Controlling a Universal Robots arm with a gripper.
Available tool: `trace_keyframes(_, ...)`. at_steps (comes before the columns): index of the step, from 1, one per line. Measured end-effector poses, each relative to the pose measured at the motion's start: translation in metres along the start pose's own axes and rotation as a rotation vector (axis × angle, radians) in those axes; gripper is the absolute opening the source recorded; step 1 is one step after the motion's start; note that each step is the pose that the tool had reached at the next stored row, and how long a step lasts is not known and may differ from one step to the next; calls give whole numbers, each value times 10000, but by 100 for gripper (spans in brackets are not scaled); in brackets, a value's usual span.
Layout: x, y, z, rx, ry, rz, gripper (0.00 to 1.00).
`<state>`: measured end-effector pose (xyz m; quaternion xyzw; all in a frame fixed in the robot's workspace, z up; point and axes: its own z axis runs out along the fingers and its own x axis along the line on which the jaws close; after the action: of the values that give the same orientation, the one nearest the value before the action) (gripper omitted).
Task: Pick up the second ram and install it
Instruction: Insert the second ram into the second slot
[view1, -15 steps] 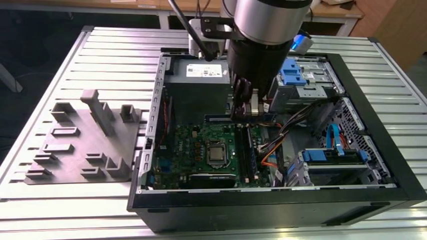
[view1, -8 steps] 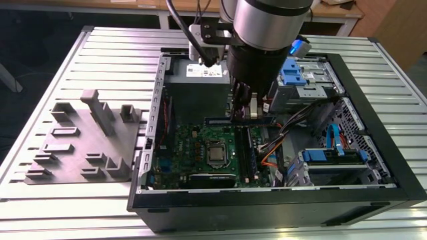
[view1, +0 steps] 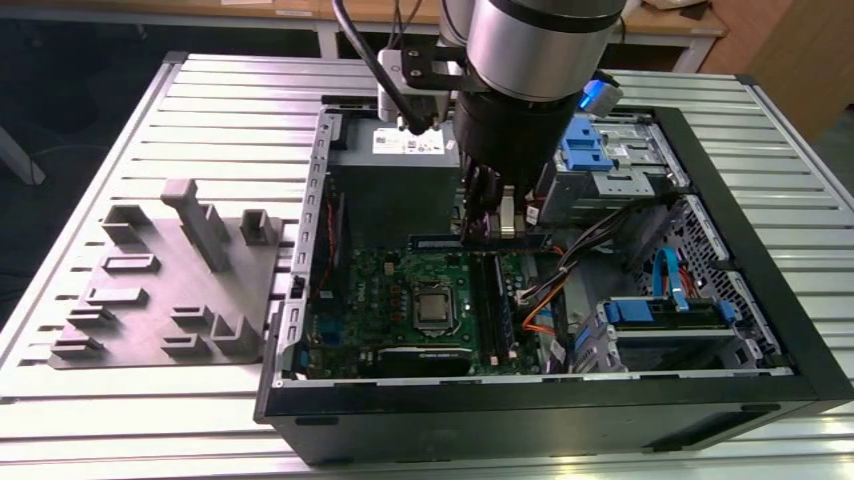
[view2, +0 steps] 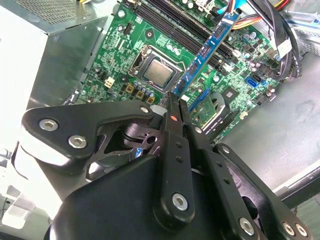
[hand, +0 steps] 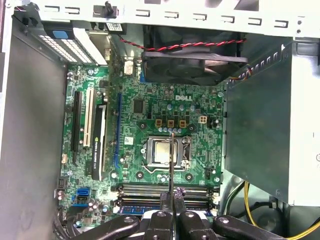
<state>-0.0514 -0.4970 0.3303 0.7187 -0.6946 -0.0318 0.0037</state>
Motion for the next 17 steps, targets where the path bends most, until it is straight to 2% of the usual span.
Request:
trace_keyframes(5,0,0,1,4,-6,86,10)
trace_keyframes(17,0,0,5,91,-111,2219,10)
